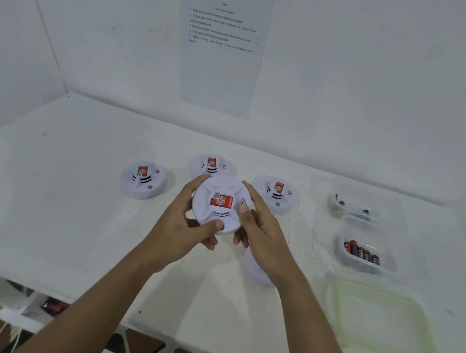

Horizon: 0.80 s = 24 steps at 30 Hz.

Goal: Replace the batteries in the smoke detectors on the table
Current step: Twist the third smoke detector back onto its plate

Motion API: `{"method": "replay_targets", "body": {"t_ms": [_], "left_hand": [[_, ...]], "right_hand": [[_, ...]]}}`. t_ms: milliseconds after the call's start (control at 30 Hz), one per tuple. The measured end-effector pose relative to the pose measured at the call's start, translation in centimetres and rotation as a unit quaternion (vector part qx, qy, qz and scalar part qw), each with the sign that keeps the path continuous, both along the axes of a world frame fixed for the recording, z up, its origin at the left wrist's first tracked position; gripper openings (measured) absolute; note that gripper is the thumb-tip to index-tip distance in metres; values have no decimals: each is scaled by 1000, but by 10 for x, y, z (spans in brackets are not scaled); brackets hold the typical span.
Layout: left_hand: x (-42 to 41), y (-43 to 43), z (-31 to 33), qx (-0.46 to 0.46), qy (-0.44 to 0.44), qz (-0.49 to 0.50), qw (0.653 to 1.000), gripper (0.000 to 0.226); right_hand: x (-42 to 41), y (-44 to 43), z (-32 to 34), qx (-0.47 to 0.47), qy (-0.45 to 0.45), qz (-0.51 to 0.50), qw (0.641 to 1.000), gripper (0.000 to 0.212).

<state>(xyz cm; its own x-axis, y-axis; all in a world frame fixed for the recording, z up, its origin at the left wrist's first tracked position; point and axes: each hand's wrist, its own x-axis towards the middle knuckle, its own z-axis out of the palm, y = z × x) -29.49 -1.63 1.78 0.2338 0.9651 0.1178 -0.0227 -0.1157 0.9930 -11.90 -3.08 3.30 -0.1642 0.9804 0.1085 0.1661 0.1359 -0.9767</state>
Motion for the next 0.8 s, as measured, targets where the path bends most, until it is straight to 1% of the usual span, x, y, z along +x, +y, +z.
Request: {"method": "replay_targets", "body": {"t_ms": [233, 433, 633, 800], "left_hand": [[-1, 0, -2, 1, -2, -4, 1000, 69], [0, -1, -3, 3, 0, -3, 1000, 68], [0, 0, -8, -9, 3, -5, 1000, 69], [0, 0, -11, -18, 5, -5, 1000, 70]], "right_hand": [[1, -2, -1, -8, 1, -4, 1000, 33], [3, -2, -9, -23, -19, -9, 1000, 47], [3, -5, -8, -20, -19, 0, 1000, 39], [6, -4, -14, -31, -28, 0, 999, 44]]}}
